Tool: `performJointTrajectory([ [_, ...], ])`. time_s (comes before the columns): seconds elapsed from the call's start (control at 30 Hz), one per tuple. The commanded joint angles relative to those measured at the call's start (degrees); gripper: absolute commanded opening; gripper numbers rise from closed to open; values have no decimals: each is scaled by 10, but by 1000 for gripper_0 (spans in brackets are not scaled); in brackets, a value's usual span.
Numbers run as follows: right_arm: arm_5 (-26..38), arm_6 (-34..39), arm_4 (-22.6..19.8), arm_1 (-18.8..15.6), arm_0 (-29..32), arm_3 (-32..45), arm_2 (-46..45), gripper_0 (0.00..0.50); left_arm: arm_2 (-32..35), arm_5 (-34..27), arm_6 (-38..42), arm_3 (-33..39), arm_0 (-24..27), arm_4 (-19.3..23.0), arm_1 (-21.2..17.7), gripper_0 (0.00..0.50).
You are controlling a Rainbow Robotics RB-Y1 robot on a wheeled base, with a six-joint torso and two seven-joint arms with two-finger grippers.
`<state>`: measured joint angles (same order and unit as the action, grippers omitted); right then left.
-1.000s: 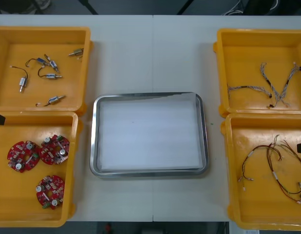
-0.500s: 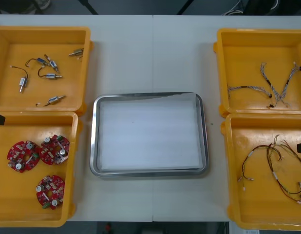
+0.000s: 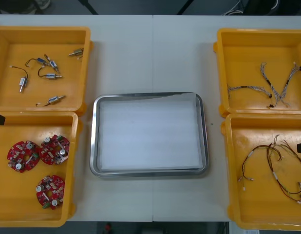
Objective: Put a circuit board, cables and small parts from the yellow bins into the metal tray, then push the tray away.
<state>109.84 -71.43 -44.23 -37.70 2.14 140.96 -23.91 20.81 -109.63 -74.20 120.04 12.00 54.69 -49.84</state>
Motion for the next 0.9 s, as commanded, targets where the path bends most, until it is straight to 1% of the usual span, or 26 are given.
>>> performJointTrajectory([
  [0.03, 2, -7, 0, -20, 11, 14, -4, 500, 15, -4, -36, 3, -7, -4, -25, 500],
  [0.9, 2, -7, 0, -20, 11, 14, -4, 500, 15, -4, -36, 3, -7, -4, -25, 500],
])
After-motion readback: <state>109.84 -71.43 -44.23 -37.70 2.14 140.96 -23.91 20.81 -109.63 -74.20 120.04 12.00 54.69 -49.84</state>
